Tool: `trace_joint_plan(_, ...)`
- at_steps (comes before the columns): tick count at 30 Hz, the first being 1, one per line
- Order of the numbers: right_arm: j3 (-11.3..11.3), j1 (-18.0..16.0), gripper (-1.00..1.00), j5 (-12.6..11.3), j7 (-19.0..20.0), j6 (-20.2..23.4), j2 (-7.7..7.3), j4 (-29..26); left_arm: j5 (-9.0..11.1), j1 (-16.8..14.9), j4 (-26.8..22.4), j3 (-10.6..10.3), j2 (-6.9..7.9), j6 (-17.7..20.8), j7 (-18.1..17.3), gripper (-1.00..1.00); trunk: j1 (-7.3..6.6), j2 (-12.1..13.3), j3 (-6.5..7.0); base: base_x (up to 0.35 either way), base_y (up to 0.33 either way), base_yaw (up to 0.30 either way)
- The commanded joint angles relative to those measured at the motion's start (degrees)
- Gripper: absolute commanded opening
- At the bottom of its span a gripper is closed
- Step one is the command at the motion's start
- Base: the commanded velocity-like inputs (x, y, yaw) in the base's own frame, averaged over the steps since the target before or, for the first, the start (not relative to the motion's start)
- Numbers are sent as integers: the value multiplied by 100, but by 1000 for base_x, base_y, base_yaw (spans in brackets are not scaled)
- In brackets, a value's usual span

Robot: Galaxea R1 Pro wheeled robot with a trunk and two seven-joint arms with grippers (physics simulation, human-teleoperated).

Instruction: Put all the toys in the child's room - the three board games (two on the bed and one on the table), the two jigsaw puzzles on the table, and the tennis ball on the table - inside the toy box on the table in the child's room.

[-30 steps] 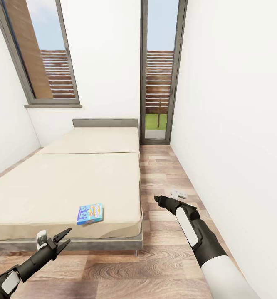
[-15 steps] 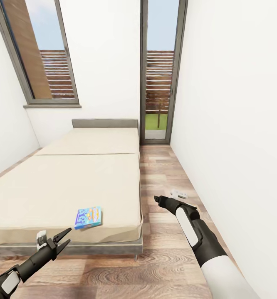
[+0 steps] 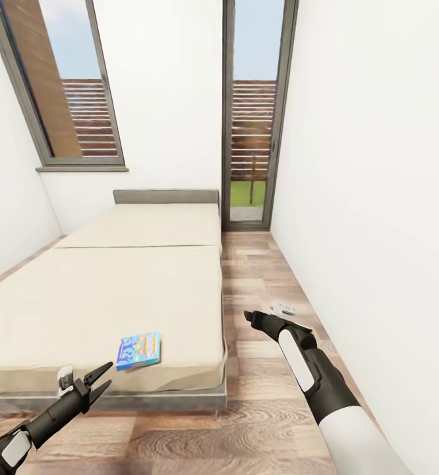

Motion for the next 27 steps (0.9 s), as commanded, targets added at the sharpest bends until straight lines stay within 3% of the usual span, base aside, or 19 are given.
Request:
trace_joint_plan(1,9,-3,100,-60,-55,15,-3,-8,42,-2,3,-16,2,58,-9,100,1,-2,-6,184,26,0)
trace_joint_plan(27,9,-3,100,-60,-55,16,-6,-8,29,-2,3,-16,1,58,0,100,1,-2,-6,67,2,0)
